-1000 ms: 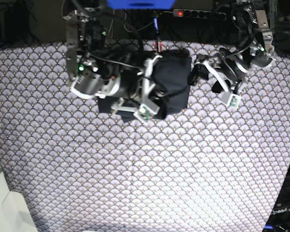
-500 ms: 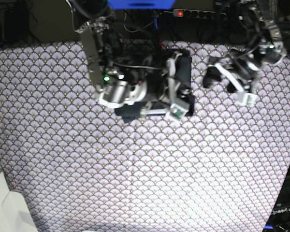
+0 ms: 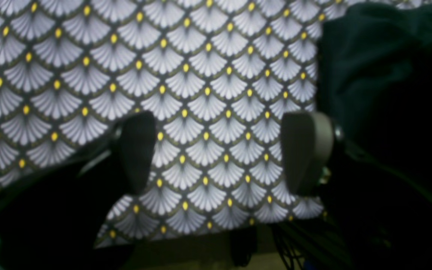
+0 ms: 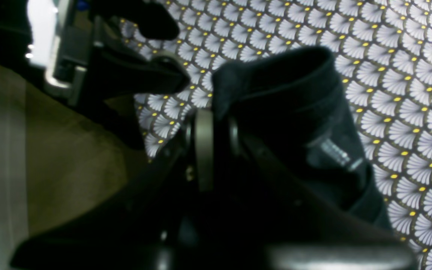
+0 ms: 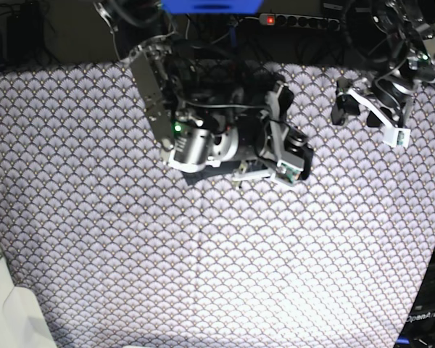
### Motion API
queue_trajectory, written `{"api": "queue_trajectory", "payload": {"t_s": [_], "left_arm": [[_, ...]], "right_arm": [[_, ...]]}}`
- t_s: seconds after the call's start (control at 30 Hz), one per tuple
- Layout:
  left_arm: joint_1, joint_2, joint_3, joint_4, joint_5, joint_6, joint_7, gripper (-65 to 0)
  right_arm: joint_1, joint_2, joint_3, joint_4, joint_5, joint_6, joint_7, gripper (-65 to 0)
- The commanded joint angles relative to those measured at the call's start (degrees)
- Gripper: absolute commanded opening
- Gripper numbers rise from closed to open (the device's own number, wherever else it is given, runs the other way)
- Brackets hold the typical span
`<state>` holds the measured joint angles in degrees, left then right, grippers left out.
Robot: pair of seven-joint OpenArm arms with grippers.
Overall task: Fold the T-shirt properly
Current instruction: 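Lay the folded end down and press it flat with the right gripper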
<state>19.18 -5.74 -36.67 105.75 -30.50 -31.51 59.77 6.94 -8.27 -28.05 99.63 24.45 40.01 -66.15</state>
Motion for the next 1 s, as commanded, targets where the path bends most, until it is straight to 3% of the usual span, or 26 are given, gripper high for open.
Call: {"api": "queue_trajectory", "payload": {"t_s": [0.0, 0.1, 0.27, 0.47, 0.77, 0.83, 0.93, 0.97], "left_arm": [[-0.15, -0.55, -0.3, 1.01, -1.02, -0.27, -1.09, -14.3], [-0.06, -0.55, -0.3, 1.01, -1.02, -0.27, -1.09, -14.3], [-0.06, -0.55, -0.3, 1.01, -1.02, -0.27, -1.09, -14.3], [0.03, -0.55, -0.3, 0.75, -1.02, -0.27, -1.09, -14.3], [1.7, -0.64, -2.15, 1.1, -1.02, -0.27, -1.09, -14.3], [1.88, -0.64, -2.24, 1.81, -1.1, -0.89, -0.65, -14.3], [3.46, -0.64, -2.32, 3.74, -1.02, -8.01, -0.65, -14.3], [3.72, -0.37, -2.32, 4.53, -1.02, -8.49, -0.65, -14.3]], "right_arm": [[1.28, -0.73, -0.21, 0.89, 1.53, -0.01, 1.75, -63.9], [1.37, -0.73, -0.3, 0.89, 1.53, -0.01, 1.67, -63.5], [1.37, -0.73, -0.3, 0.98, 1.79, -0.01, 1.67, -57.1], [2.16, -0.73, -0.47, 1.24, 10.41, -0.01, 3.78, -52.1], [4.45, -0.73, -0.56, 1.24, 10.67, -0.01, 2.63, -51.4], [4.53, 1.46, -0.12, 1.42, 10.76, -0.01, 2.11, -51.5], [4.18, 6.91, -0.12, 1.51, 10.85, -0.01, 2.37, -53.8], [4.09, 8.58, -0.12, 1.51, 10.85, -0.01, 2.37, -55.6]]}}
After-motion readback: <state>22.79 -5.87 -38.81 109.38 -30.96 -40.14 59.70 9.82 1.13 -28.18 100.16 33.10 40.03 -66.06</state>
